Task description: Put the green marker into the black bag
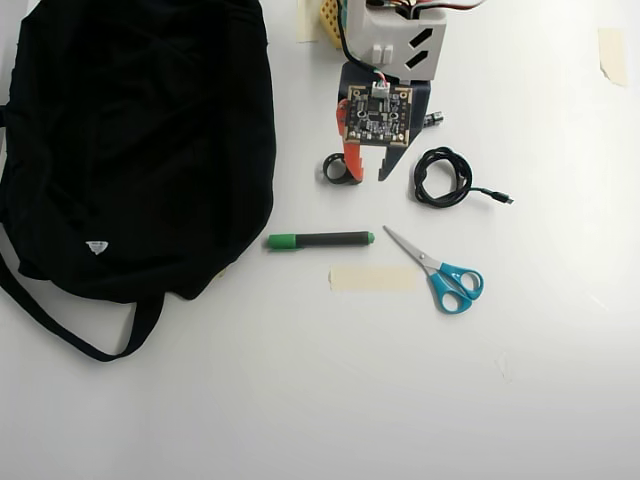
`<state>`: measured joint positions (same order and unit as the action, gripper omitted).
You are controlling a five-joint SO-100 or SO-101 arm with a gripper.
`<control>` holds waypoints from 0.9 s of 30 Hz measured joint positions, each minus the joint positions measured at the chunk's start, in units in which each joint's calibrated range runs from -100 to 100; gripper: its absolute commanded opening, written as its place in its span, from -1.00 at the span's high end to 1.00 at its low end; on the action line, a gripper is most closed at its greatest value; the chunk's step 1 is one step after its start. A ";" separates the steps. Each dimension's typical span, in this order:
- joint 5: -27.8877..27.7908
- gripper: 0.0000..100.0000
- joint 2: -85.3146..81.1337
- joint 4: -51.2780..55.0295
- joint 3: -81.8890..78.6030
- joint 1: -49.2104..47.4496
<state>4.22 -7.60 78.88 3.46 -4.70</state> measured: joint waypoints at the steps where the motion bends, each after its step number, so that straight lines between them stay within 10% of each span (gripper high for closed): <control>1: 0.00 0.72 0.83 0.00 0.00 0.00; 27: 9.33 0.43 19.18 -4.72 0.08 0.88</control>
<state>13.55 11.58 74.15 3.54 -3.82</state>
